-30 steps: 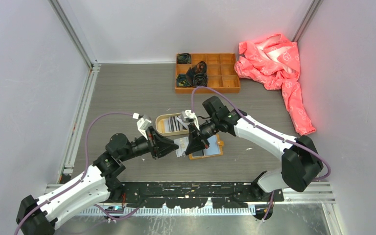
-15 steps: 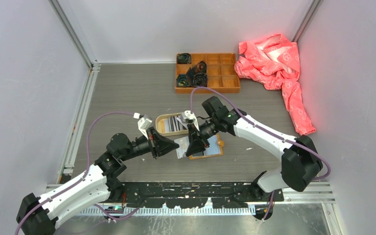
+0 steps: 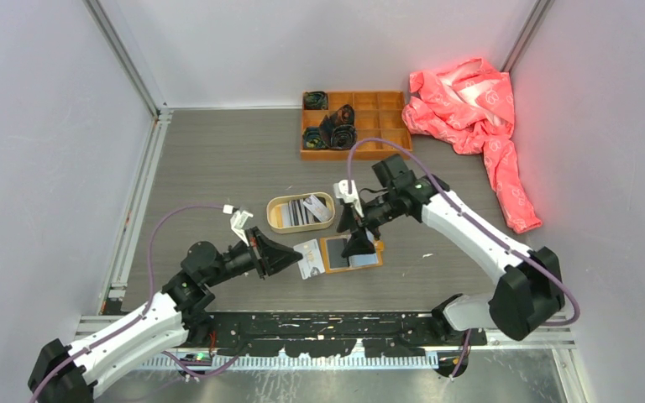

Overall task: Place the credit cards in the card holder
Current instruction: Pick up the credit card from the storage box.

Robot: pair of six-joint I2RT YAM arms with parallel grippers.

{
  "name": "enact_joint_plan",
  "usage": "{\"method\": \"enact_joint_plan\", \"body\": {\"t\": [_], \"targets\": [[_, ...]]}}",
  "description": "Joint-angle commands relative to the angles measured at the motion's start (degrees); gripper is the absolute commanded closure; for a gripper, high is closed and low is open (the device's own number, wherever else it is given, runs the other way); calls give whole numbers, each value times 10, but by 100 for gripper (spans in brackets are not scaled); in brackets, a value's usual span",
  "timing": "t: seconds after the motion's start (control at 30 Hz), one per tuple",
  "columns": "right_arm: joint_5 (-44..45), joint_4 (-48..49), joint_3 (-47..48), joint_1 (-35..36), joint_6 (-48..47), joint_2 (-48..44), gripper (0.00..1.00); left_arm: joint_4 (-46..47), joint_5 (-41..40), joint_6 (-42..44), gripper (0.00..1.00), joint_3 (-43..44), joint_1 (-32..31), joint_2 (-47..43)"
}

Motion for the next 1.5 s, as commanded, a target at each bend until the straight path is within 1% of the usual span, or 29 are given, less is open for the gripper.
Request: {"method": "enact_joint_plan", "body": {"t": [0.0,0.07,0.2,0.33,0.43,0.53,0.7,1.0,1.1,1.33,1.47], "targets": [[46,-27,-11,-36,-91,-58,26,71,-13,-53,100,-19,0,-2],[67,-29,-34,-49,-137,-73,19,86,-17,-70,100,-27,0,6],[118,-43,-81,-56,-233,-93,1,108,-37,-89,100,-38,-9,32],[160,-43,-109,-56,-289,-83,1,126,-74,-94,100,-41,-31,65],[182,-59,-126,-56,-361,-69,1,144,-114,-89,100,-43,-55,94],[214,-21,-139,-56,-351,-56,0,163,-140,-87,100,-44,-64,137],[245,49,-143,-56,-287,-16,2,211,-149,-89,100,-24,-64,218],[295,98,-138,-55,-240,36,5,305,-148,-90,100,12,-62,371],[307,100,-132,-54,-237,52,6,333,-137,-98,100,26,-56,421],[316,64,-118,-48,-255,94,9,461,-96,-150,100,32,-17,549],[316,39,-109,-37,-271,111,12,525,-83,-175,100,35,-14,625]]}}
